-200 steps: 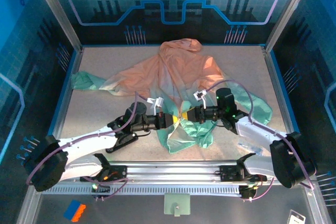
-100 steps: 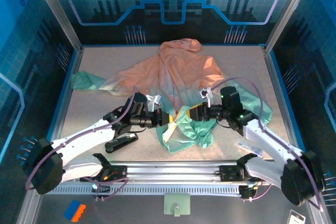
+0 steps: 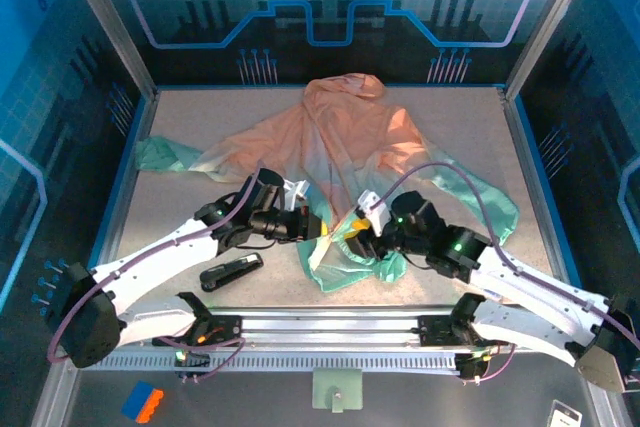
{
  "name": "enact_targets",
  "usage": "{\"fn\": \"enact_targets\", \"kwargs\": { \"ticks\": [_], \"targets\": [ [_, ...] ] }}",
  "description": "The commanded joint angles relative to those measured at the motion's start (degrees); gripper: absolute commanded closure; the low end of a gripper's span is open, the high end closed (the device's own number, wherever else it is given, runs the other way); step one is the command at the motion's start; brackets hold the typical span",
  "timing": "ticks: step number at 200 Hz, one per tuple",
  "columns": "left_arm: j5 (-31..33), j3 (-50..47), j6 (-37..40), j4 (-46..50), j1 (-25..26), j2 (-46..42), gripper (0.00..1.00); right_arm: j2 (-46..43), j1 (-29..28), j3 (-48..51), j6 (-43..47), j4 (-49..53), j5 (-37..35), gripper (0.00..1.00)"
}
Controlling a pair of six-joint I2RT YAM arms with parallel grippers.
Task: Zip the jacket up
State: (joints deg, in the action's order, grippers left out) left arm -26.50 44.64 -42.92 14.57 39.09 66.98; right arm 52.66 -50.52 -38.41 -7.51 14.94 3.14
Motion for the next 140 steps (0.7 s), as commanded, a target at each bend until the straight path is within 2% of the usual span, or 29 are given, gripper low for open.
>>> {"fn": "enact_targets", "kwargs": {
  "ticks": [1, 34, 51, 87, 140],
  "targets": [
    [-2.31, 2.62, 0.65, 2.45, -0.50, 1.00, 1.00, 2.25, -4.64, -2.06, 5.09, -1.02, -11.34, 0.61],
    [-2.39, 3.57, 0.13, 2.75, -0.43, 1.74, 1.00, 5.87, -10.32, -3.07, 6.73, -3.08, -17.65, 0.60],
    [-2.24, 3.57, -0.39, 2.33, -0.50, 2.04, 1.00, 7.75, -11.22, -2.84, 5.69, -4.56, -19.67, 0.56],
    [-1.89, 3.59, -0.94, 2.13, -0.50, 2.58, 1.00, 9.42, -11.42, -1.31, 4.00, -8.98, -19.77, 0.52],
    [-1.38, 3.61, -1.35, 2.22, -0.48, 2.72, 1.00, 12.07, -11.39, -1.74, 4.61, -10.37, -19.01, 0.51]
  ]
}}
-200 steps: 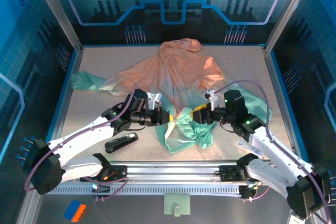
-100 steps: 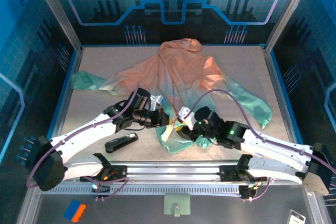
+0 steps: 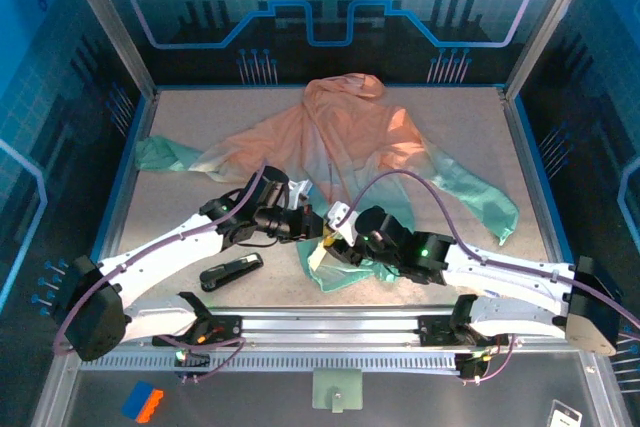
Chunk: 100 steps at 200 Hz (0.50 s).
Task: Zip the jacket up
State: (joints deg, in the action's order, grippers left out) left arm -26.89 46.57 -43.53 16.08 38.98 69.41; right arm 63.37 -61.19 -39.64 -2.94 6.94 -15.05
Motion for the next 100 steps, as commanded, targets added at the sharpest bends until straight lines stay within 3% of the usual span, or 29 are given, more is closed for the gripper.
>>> {"fn": "enact_targets", "kwargs": {
  "ticks": [1, 45, 75, 100],
  "targets": [
    [-1.02, 1.69, -0.71, 0.71, -0.34, 0.29, 1.00, 1.42, -0.79, -0.52, 0.04, -2.37, -0.80, 0.51],
    [-0.85, 1.79, -0.68, 0.92, -0.40, 0.38, 1.00, 2.96, -0.65, -0.72, 0.21, -1.86, -0.24, 0.50],
    [-0.30, 2.08, 0.09, 2.36, -0.38, 0.25, 1.00, 1.57, -0.66, -0.54, 0.14, -1.06, -0.59, 0.60],
    [0.63, 2.24, 1.23, 4.19, -0.34, 0.12, 1.00, -1.71, -0.30, 0.88, -0.04, -1.14, -0.37, 0.61]
  ]
}}
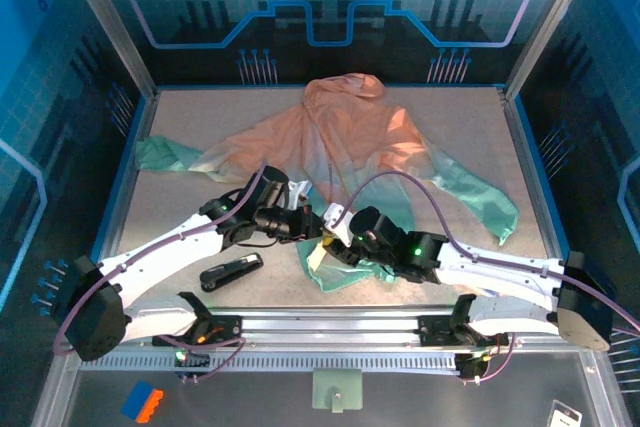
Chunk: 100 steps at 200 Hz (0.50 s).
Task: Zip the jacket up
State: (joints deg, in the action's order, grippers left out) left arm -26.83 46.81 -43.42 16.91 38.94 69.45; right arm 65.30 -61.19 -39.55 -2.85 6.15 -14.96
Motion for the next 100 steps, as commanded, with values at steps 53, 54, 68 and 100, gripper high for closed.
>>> {"fn": "enact_targets", "kwargs": {
  "ticks": [53, 54, 68, 100],
  "targets": [
    [0.68, 1.55, 1.41, 3.82, -0.24, -0.28, 1.00, -8.81, 4.42, 3.29, -2.83, 0.89, 2.17, 0.66],
    [0.70, 1.54, 1.41, 3.83, -0.25, -0.28, 1.00, -8.84, 4.50, 3.27, -2.94, 0.84, 2.24, 0.66],
    [0.66, 1.60, 1.45, 3.92, -0.32, -0.31, 1.00, -9.24, 5.23, 3.52, -3.21, 0.62, 3.38, 0.71],
    [0.60, 1.79, 1.74, 4.07, -0.21, -0.37, 1.00, -8.80, 5.89, 3.65, -2.42, 0.29, 7.57, 0.72]
  ]
}}
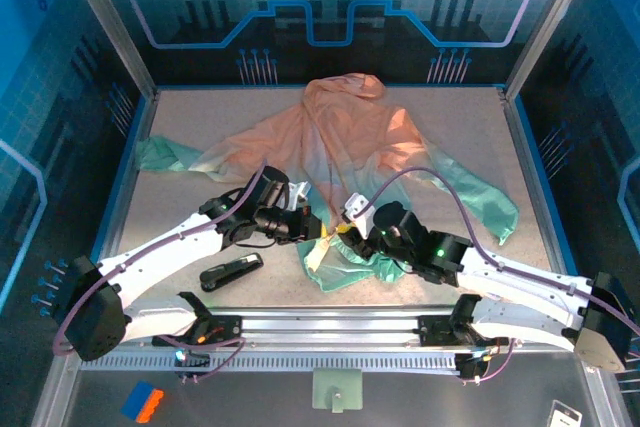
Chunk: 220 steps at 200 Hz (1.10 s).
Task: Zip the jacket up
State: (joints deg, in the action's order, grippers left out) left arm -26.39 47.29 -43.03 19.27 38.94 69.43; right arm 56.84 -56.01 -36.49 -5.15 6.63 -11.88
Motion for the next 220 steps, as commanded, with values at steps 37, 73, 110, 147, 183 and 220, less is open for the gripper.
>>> {"fn": "enact_targets", "kwargs": {
  "ticks": [37, 73, 110, 147, 183, 220],
  "targets": [
    [-0.63, 1.79, 4.24, 3.29, -0.26, -0.17, 1.00, -0.54, 3.26, -0.08, 3.51, 1.11, 16.23, 0.63],
    [-1.10, 2.68, 10.26, 4.79, -0.25, -0.24, 1.00, -0.86, 14.84, -0.56, 1.04, -0.01, 39.55, 0.56],
    [-1.55, 2.74, 11.34, 4.38, -0.26, 0.61, 1.00, 3.41, 21.93, -2.06, -3.13, -2.50, 55.27, 0.55],
    [-2.74, 2.83, 11.81, 3.89, -0.25, 1.21, 1.00, 8.44, 22.17, -4.16, -0.92, -0.62, 57.06, 0.57],
    [-3.32, 3.09, 12.35, 4.17, -0.22, 1.23, 1.00, 11.21, 22.35, -5.22, 0.85, -0.14, 54.84, 0.56],
    [-3.55, 3.02, 12.34, 4.06, -0.27, 1.24, 1.00, 13.43, 22.35, -6.14, 1.93, 0.04, 55.28, 0.57]
  ]
}}
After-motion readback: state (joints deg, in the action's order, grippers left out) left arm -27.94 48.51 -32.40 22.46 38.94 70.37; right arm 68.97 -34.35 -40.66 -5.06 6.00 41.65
